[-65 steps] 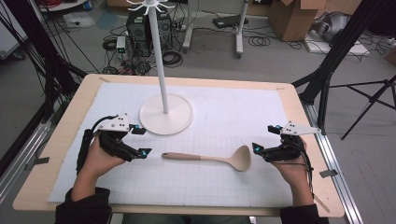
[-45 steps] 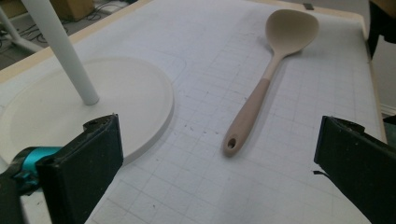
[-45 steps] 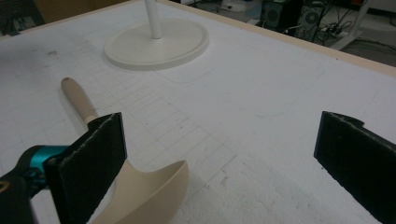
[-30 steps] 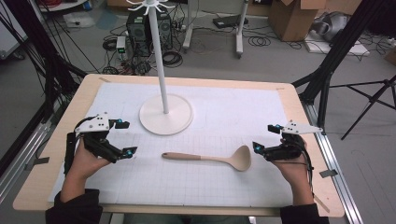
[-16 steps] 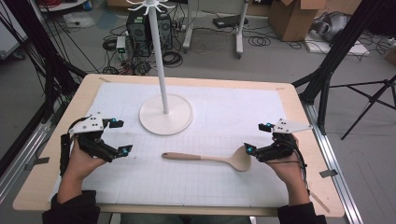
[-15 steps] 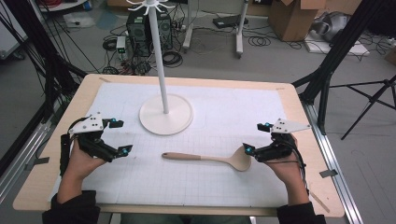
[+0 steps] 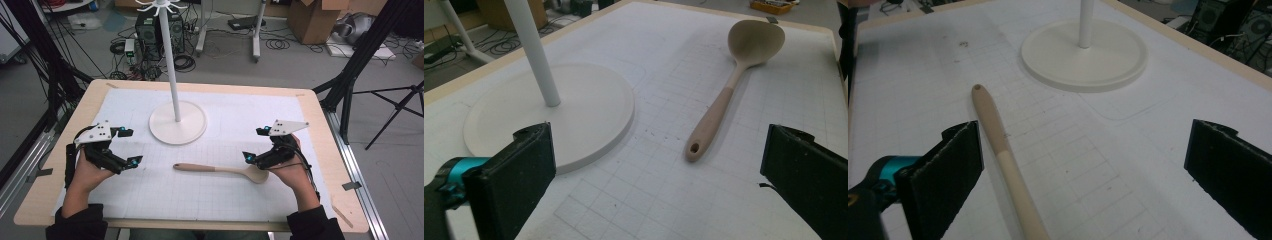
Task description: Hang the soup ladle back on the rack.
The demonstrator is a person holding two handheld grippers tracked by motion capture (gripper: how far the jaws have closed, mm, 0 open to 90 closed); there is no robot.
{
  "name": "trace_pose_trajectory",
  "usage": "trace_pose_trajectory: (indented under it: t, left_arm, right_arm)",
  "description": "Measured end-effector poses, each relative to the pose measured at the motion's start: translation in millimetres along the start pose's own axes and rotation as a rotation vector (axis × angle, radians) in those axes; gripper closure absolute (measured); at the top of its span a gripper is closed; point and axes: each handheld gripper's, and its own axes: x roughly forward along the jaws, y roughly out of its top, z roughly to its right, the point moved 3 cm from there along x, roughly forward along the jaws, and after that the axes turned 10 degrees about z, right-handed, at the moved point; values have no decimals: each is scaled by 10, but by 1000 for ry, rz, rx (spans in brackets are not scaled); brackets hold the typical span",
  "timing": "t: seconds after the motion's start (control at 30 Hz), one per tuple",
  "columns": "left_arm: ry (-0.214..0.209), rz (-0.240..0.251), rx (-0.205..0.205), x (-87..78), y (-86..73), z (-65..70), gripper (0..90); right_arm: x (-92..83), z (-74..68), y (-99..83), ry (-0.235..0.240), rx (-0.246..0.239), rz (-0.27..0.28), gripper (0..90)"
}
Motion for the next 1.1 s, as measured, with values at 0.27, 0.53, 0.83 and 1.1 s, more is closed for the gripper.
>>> trace_pose_trajectory:
  t: [0.27,0.53,0.83,1.1]
  left_arm:
    - [1,-4,0,13,-6,1,17]
    - [4,-6,2,11,-8,-2,17]
    - [7,-12,2,11,-19,-8,17]
    - [10,-15,4,6,-23,-13,17]
  right_arm:
    - [250,-69,63,73,-11,-76,11]
    - [476,-135,72,122,-34,-189,11]
    - [780,-281,80,182,-94,-335,10]
    - [1012,-411,-45,206,-153,-510,11]
